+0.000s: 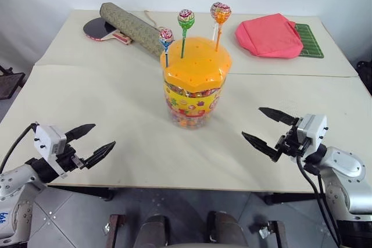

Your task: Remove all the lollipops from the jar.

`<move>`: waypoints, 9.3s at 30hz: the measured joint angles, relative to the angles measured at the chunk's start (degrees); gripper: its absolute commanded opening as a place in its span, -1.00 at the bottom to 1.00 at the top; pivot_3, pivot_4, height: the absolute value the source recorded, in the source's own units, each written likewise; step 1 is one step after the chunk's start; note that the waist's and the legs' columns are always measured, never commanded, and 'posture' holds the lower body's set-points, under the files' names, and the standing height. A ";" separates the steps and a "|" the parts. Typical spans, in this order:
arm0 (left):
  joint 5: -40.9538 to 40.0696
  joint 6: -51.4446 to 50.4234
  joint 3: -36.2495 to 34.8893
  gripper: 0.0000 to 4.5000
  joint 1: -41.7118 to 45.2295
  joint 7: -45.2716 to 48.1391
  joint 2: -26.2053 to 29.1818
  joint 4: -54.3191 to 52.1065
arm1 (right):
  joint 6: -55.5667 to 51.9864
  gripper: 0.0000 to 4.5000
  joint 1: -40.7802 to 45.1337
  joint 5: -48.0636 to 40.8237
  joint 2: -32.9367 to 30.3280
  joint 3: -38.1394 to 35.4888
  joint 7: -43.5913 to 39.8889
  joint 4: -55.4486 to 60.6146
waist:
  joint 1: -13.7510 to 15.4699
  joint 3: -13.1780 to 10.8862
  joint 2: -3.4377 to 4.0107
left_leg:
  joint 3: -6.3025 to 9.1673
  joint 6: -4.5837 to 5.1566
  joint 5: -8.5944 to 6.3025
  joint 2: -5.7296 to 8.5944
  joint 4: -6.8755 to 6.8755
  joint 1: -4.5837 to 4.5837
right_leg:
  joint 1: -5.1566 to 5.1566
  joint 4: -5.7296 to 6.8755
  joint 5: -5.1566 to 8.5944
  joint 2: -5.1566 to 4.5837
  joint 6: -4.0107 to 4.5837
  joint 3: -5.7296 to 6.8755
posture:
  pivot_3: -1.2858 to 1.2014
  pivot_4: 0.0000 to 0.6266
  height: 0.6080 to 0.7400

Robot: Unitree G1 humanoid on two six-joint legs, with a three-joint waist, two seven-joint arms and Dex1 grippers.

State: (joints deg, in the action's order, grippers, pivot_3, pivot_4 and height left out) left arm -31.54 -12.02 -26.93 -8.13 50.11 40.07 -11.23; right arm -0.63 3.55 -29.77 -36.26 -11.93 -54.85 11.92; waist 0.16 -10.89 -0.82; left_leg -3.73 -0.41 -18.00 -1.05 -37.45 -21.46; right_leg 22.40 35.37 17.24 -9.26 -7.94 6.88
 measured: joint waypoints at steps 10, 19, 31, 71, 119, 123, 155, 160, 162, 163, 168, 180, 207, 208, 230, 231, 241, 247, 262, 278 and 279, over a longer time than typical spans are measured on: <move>-22.03 -18.85 1.46 0.99 26.19 2.79 5.51 -1.06 | -4.17 1.00 6.03 -15.49 3.35 -3.35 2.77 14.48 | 0.91 0.00 -0.05 | 0.21 -0.03 -0.12 -0.04 -0.38 -0.09 | -0.06 0.22 -0.01 0.01 -0.01 0.09 | 0.03 -0.52 1.00; -17.01 -22.32 16.22 0.99 53.35 4.48 -1.82 15.05 | -3.59 1.00 7.98 -14.59 7.72 -1.66 8.86 19.38 | 0.79 0.00 -0.07 | 0.02 0.07 -0.19 0.03 -0.56 -0.20 | 0.05 0.22 -0.06 0.05 -0.10 0.01 | 0.03 -0.52 1.00; -9.56 -20.12 21.31 -0.38 60.06 7.77 -8.80 23.33 | -3.56 1.00 8.85 -13.50 7.70 -0.81 9.52 19.39 | 1.07 -0.01 -0.09 | 0.03 0.08 -0.20 0.02 -0.62 -0.26 | 0.05 0.20 -0.06 0.07 -0.11 0.00 | 0.03 -0.52 1.00; 0.95 -32.31 11.89 0.46 28.92 -3.30 15.72 22.28 | -6.52 1.00 13.75 -11.35 -2.19 2.36 -11.77 6.56 | -0.17 -0.14 -0.38 | -0.05 0.03 -0.32 -0.11 -0.58 -0.20 | 0.12 0.21 -0.05 0.12 -0.09 -0.03 | 0.03 -0.52 1.00; -7.24 -21.70 14.77 -0.99 70.88 10.52 -14.53 30.52 | -10.60 1.00 11.99 -16.32 5.62 -0.50 6.79 19.06 | 1.16 -0.13 -0.42 | 0.14 0.30 -0.47 -0.08 -1.50 -0.79 | 0.19 0.25 -0.13 0.12 -0.25 0.10 | 0.03 -0.52 1.00; -11.43 -30.77 7.41 -0.99 70.97 3.03 -7.31 32.10 | -10.38 1.00 15.83 -16.38 5.64 2.43 2.21 17.40 | -0.24 -0.13 -0.41 | 0.15 0.30 -0.47 -0.09 -1.35 -0.68 | 0.19 0.28 -0.13 0.13 -0.25 0.08 | 0.03 -0.52 1.00; -6.42 -30.52 6.69 0.98 31.76 4.66 8.04 6.68 | -29.59 1.00 28.28 -9.97 -2.71 3.04 12.52 6.62 | 0.98 -0.18 -0.43 | 0.15 0.26 -0.63 -0.11 -1.55 -0.79 | 0.21 0.25 -0.14 0.11 -0.26 0.04 | 0.03 -0.52 1.00; -13.14 -24.06 2.85 0.98 37.43 10.09 2.52 7.65 | -37.15 1.00 38.29 -10.58 2.45 3.51 20.94 2.55 | 1.06 -0.18 -0.43 | 0.15 0.27 -0.64 -0.12 -1.59 -0.85 | 0.22 0.25 -0.14 0.13 -0.27 0.07 | 0.03 -0.52 1.00; -15.23 -23.92 2.70 0.98 38.30 11.13 1.96 7.63 | -38.25 1.00 39.80 -10.63 3.50 4.17 21.47 1.94 | 1.04 -0.18 -0.43 | 0.14 0.30 -0.66 -0.11 -1.58 -0.84 | 0.22 0.26 -0.15 0.12 -0.27 0.07 | 0.03 -0.52 1.00; -15.94 -23.74 2.70 0.98 38.61 11.35 1.15 7.63 | -38.77 1.00 40.30 -10.70 4.21 4.39 21.61 1.64 | 1.01 -0.18 -0.43 | 0.14 0.31 -0.66 -0.11 -1.58 -0.84 | 0.22 0.26 -0.15 0.12 -0.28 0.07 | 0.03 -0.52 1.00; -17.64 -22.88 2.69 1.00 38.98 11.00 -0.88 7.66 | -40.87 0.82 41.49 -11.82 5.98 4.91 21.79 1.35 | 0.81 -0.18 -0.43 | 0.14 0.31 -0.67 -0.11 -1.58 -0.84 | 0.22 0.26 -0.15 0.13 -0.28 0.07 | 0.03 -0.52 1.00; -17.76 -19.87 2.09 1.00 39.12 11.51 -0.77 10.01 | -39.96 -0.81 43.57 -10.68 9.76 5.12 22.52 -1.49 | -0.41 -0.18 -0.43 | 0.15 0.31 -0.66 -0.12 -1.51 -0.84 | 0.26 0.27 -0.15 0.13 -0.28 0.07 | 0.03 -0.52 1.00; -11.17 -4.94 11.69 1.00 34.69 30.31 0.18 13.52 | -64.67 -0.98 20.22 -0.62 -33.39 12.35 14.34 -14.15 | -0.37 -0.34 0.08 | -0.44 0.44 -0.87 -0.29 -1.61 -0.84 | 0.33 0.05 -0.16 0.15 -0.29 -0.03 | 0.03 -0.52 1.00; -11.18 -4.97 11.53 1.00 34.23 29.85 0.19 13.42 | -62.62 -0.98 19.42 0.34 -33.30 12.31 13.70 -15.07 | -0.27 -0.34 0.08 | -0.44 0.44 -0.87 -0.29 -1.61 -0.84 | 0.33 0.03 -0.16 0.15 -0.29 -0.03 | 0.03 -0.52 1.00; -20.18 -14.18 1.96 1.00 37.32 12.89 -1.89 12.98 | -28.71 1.00 46.62 -5.40 -8.04 2.29 -3.38 -20.76 | -0.62 -0.38 0.13 | -0.36 0.19 -0.95 -0.71 -1.70 -0.76 | 0.32 0.10 -0.24 0.61 -0.18 -0.03 | 0.03 -0.52 1.00; -20.75 -14.99 1.51 1.00 37.21 11.88 -1.95 12.91 | -29.24 1.00 48.57 -5.13 -5.99 3.19 -2.31 -21.12 | -0.58 -0.38 0.13 | -0.34 0.18 -0.96 -0.71 -1.69 -0.77 | 0.32 0.10 -0.24 0.62 -0.18 -0.01 | 0.03 -0.52 1.00; -23.19 -17.93 -0.58 1.00 35.05 6.97 -2.15 9.51 | -31.57 1.00 59.18 -0.84 7.34 9.23 4.51 -28.97 | -0.44 -0.38 0.13 | -0.21 0.17 -0.97 -0.67 -1.70 -0.86 | 0.33 0.13 -0.24 0.62 -0.17 0.09 | 0.03 -0.52 1.00; -23.20 -17.92 -0.68 1.00 34.12 5.89 -2.47 7.52 | -32.67 0.45 61.38 -0.42 9.70 9.05 6.74 -32.28 | -1.02 -0.38 0.13 | -0.24 0.17 -0.97 -0.68 -1.71 -0.84 | 0.33 0.15 -0.24 0.62 -0.17 0.07 | 0.03 -0.52 1.00; -23.20 -16.95 -0.44 1.00 34.57 5.43 -2.89 7.26 | -29.10 -0.99 63.54 -0.85 13.01 5.90 5.03 -37.44 | -1.83 -0.38 0.14 | -0.25 0.16 -0.98 -0.68 -1.66 -0.85 | 0.37 0.15 -0.24 0.63 -0.17 0.06 | 0.03 -0.52 1.00; -11.33 -5.91 14.22 1.00 31.00 27.45 -0.72 9.66 | -41.21 -0.99 50.24 16.56 -26.41 15.93 -2.31 -39.76 | -0.52 -0.40 0.17 | -0.69 0.18 -1.07 -0.71 -1.55 -0.85 | 0.43 -0.23 -0.23 0.68 -0.16 -0.12 | 0.03 -0.52 1.00; -10.54 -5.20 14.79 1.00 30.46 28.09 -0.76 9.86 | -40.38 -0.99 46.41 18.25 -27.61 17.01 -2.95 -39.89 | -0.47 -0.40 0.17 | -0.70 0.18 -1.07 -0.72 -1.57 -0.85 | 0.44 -0.22 -0.23 0.68 -0.16 -0.12 | 0.03 -0.52 1.00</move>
State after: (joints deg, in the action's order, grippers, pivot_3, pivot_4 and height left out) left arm -42.08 -17.23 -12.14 22.33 78.20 39.31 -1.37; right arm -41.01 49.97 -11.52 -63.87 5.08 -57.81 -27.96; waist -0.31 -11.29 -0.65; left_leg -4.43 -0.23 -19.07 -1.77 -39.03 -22.31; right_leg 22.84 35.15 17.01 -8.58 -8.10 6.76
